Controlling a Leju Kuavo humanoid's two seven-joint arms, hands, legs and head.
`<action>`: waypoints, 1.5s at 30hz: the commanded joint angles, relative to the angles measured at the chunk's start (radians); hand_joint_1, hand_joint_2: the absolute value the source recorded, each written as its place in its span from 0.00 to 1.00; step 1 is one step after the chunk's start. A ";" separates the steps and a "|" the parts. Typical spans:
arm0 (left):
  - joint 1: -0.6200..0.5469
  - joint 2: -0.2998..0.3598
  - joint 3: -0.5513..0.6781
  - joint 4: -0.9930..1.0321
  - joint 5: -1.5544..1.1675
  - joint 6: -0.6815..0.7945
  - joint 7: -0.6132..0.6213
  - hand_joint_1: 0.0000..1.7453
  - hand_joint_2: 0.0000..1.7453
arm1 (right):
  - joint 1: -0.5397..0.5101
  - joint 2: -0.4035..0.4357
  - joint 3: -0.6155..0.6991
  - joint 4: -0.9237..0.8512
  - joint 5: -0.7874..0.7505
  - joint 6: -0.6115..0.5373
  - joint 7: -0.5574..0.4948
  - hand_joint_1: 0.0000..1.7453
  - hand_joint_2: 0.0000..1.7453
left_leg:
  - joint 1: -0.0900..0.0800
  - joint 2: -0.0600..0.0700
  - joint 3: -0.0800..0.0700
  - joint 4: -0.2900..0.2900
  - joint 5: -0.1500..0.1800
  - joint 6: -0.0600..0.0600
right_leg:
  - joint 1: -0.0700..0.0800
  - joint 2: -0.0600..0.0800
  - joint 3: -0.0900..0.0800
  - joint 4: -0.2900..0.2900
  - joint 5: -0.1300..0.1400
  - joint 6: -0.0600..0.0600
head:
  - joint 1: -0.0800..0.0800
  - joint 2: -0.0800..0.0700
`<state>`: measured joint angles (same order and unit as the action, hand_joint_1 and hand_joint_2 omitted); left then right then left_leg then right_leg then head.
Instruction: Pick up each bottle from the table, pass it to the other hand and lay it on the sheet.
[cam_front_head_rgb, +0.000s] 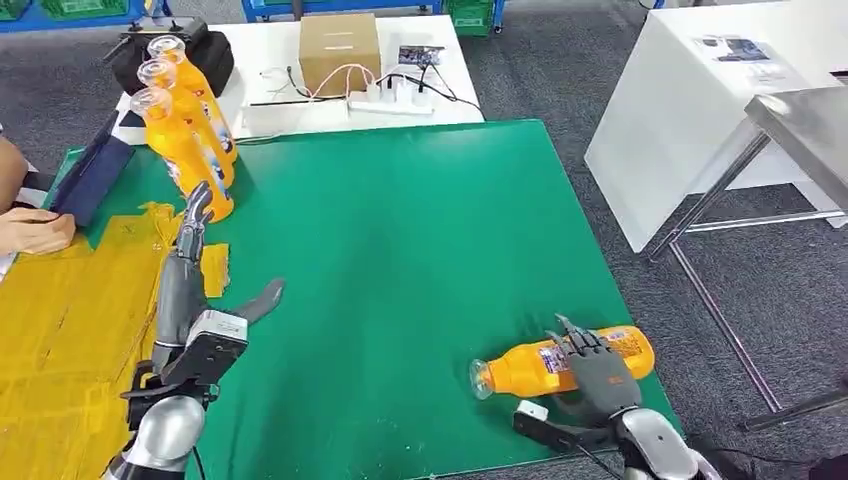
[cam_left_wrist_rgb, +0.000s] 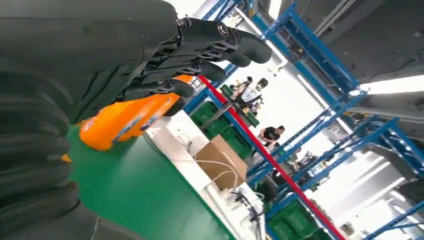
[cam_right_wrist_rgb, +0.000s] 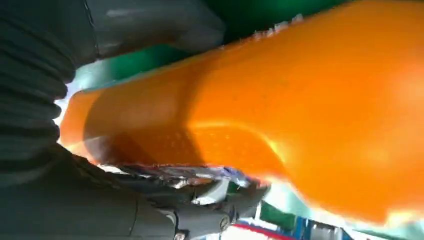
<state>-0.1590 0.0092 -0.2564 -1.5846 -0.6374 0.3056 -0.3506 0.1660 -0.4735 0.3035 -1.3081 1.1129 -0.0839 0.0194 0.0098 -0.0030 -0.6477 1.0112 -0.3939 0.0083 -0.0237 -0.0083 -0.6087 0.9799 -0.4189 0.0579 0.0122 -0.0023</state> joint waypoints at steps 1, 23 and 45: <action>0.012 0.000 -0.051 0.031 0.011 0.018 -0.008 0.00 1.00 | 0.080 -0.110 0.160 0.025 -0.088 0.025 0.064 1.00 1.00 | 0.001 -0.007 0.004 -0.001 0.000 0.000 | 0.001 -0.007 0.007 -0.002 -0.003 -0.002 | 0.000 0.000; 0.051 -0.022 -0.043 -0.044 0.010 -0.058 0.013 0.00 1.00 | -0.001 0.067 0.079 -0.021 0.021 -0.218 0.048 1.00 1.00 | 0.002 -0.003 0.014 -0.001 -0.006 0.002 | 0.002 -0.002 0.019 -0.006 -0.004 0.001 | 0.000 0.000; 0.119 0.033 -0.119 -0.061 0.205 -0.299 -0.005 0.00 1.00 | -0.058 0.559 -0.329 -0.196 -0.629 -0.214 -0.354 1.00 1.00 | 0.001 0.000 0.003 -0.001 -0.004 0.002 | 0.001 0.001 0.018 0.000 -0.004 0.001 | 0.000 0.000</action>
<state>-0.0438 -0.0088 -0.3303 -1.6606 -0.4398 0.0206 -0.3544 0.1437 0.0110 0.0565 -1.5160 0.6911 -0.4579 -0.2765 0.0105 -0.0045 -0.6462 1.0110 -0.3970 0.0103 -0.0231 -0.0090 -0.5919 0.9795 -0.4227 0.0609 0.0122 -0.0023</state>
